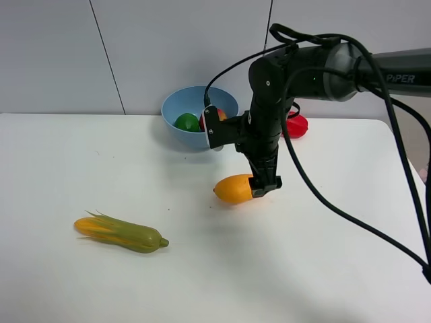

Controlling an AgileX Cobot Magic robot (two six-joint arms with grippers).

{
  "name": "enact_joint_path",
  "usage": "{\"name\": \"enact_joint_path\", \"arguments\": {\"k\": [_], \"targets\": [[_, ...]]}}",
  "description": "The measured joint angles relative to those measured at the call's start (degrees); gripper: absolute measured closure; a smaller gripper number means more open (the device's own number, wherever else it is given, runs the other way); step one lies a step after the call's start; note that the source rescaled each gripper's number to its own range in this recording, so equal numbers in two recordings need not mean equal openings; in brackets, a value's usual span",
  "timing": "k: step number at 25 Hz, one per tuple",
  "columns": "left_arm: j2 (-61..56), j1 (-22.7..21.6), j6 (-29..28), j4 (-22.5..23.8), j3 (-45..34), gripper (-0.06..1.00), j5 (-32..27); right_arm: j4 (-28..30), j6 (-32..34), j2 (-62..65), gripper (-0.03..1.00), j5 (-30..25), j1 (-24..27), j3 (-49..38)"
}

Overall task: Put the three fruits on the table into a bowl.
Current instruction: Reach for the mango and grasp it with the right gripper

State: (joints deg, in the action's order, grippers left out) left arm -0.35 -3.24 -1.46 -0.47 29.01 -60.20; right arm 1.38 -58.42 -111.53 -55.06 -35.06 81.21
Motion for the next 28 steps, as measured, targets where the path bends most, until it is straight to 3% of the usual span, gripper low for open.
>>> {"name": "enact_joint_path", "arguments": {"k": [24,25,26,27,28], "targets": [[0.0,0.0,0.0,0.0,0.0,-0.04,0.0,-1.7,-1.2,-12.1,-0.03,9.1,0.0,-0.1],[0.0,0.0,0.0,0.0,0.0,-0.04,0.0,-1.8,-1.2,-12.3,0.02,9.2,0.0,-0.1],[0.0,0.0,0.0,0.0,0.0,-0.04,0.0,-1.8,-1.5,-12.6,0.15,9.3,0.0,-0.1],[0.0,0.0,0.0,0.0,0.0,-0.04,0.0,-1.8,-1.5,-12.7,0.41,9.5,0.0,-0.1],[0.0,0.0,0.0,0.0,0.0,-0.04,0.0,-1.8,-1.6,-12.7,0.78,9.8,0.0,-0.1]]}}
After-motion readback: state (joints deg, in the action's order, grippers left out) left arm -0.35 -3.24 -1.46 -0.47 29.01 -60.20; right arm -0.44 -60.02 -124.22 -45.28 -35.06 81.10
